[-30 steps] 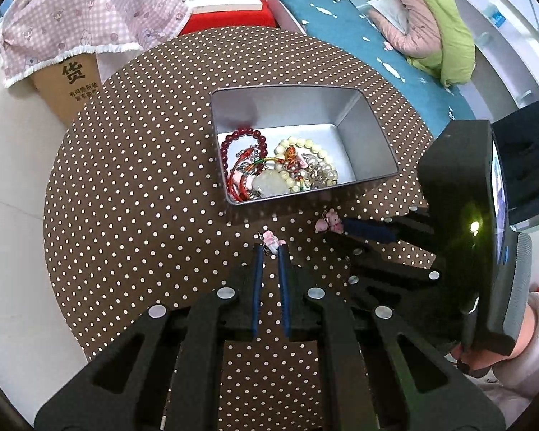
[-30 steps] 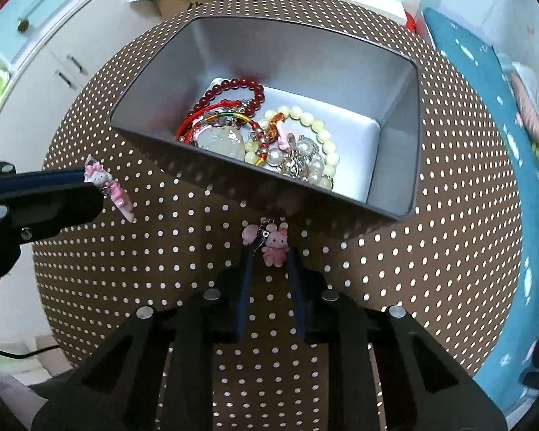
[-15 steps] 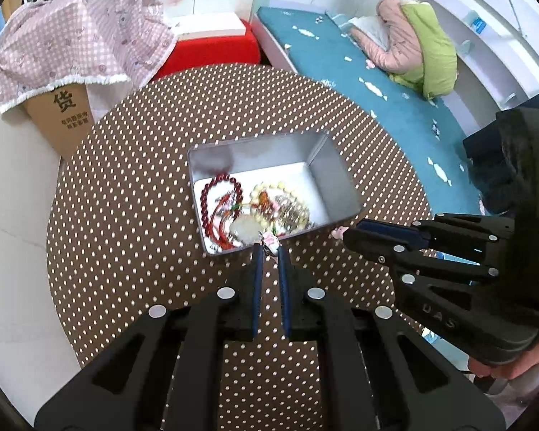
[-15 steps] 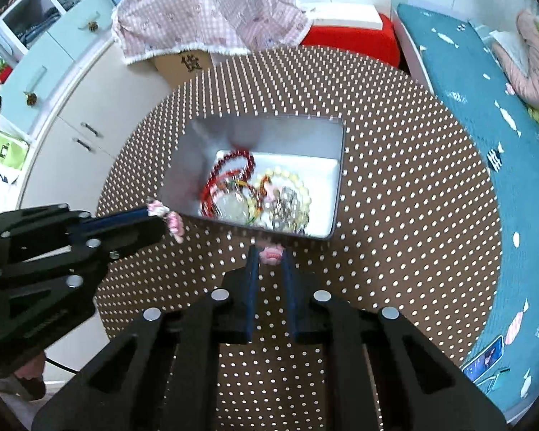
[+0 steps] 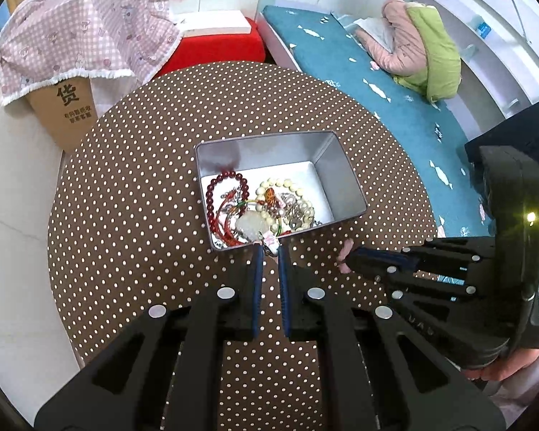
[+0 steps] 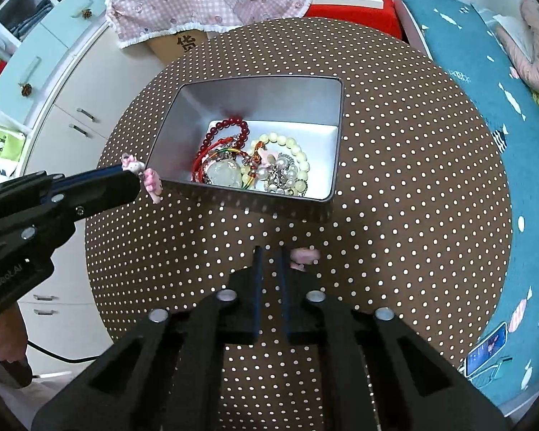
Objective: Organize jewelry
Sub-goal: 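Carry both pink charms over the tray and open both tools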
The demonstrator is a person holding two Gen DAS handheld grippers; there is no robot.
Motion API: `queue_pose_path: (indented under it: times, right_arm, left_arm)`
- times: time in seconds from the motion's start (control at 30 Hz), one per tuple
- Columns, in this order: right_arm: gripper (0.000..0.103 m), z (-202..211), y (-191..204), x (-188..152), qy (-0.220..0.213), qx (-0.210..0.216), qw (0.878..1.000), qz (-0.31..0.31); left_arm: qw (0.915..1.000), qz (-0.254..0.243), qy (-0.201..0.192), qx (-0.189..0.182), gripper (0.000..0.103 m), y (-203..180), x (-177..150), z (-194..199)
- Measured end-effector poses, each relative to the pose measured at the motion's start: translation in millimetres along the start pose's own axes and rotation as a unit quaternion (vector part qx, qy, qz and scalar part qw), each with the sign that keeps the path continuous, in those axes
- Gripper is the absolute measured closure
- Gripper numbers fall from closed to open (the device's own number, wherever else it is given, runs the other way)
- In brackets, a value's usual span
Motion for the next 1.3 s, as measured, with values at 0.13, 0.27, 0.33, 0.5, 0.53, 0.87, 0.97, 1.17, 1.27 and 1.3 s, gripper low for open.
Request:
queue_pose_path:
  times: [0.13,0.27,0.33,0.5,0.53,0.87,0.97,1.17,1.27,1.3]
  right_arm:
    - [0.093,-5.4,0.4,2.4,0.013,-0.01,1.0,0.007]
    - [0.059,-24.1,-11.2,-3.9,0.029,-0.032,0.999,-0.008]
    - [0.059,-30.9,-19.8,-5.2,0.033,-0.045,0.998,-0.026]
    - [0.059,-34.6,-29.3,-0.1,0.018,-0.062,0.997,-0.041]
    - [0.059,-37.4,-28.8,1.3,0.02,-0.069,0.997,-0.037]
    - [0.092,-52.8,-31.7,1.7,0.029,-0.076,0.996,-0.045]
    - [0.092,-44.4,-34.2,-1.9,0.027,-0.061,0.996,-0.059]
    - [0.092,3.1,-32.2,-3.2,-0.008,-0.028,0.998,-0.057]
    - [0.092,29.1,-27.0,6.1,-0.033,-0.019,0.998,-0.041]
    - [0.092,34.8,-24.2,8.1,-0.04,-0.016,0.998,-0.037]
  left_arm:
    - [1.0,0.003,0.005,-0.003,0.095,0.2,-3.5,-2.6]
    - [0.9999,0.001,0.013,-0.003,0.095,0.0,-11.1,-5.8]
    - [0.9998,0.002,0.02,-0.003,0.095,0.6,-14.6,-9.7]
    - [0.9995,0.007,0.032,-0.004,0.095,2.3,-19.6,-18.3]
    - [0.9994,0.008,0.033,-0.004,0.095,2.3,-20.1,-19.3]
    - [0.9992,0.002,0.041,0.0,0.094,0.1,-21.6,-22.3]
    - [0.9995,-0.003,0.032,-0.005,0.095,-2.6,-16.5,-16.9]
    - [0.9998,-0.014,0.006,-0.011,0.095,-7.8,-0.7,-1.0]
    - [0.9998,-0.015,-0.005,-0.013,0.095,-8.5,8.4,5.6]
    - [0.9998,-0.015,-0.009,-0.013,0.095,-8.6,12.4,7.4]
Point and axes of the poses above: each gripper's, at about its wrist camera, not at the fingertips, and z roughly against the way its jaws point, y to its left, x to its top, the point moved 2 cm from there along -z, roughly the way its jaws point, and after that the axes turned 10 degrees about y, right-handed, at the moved point
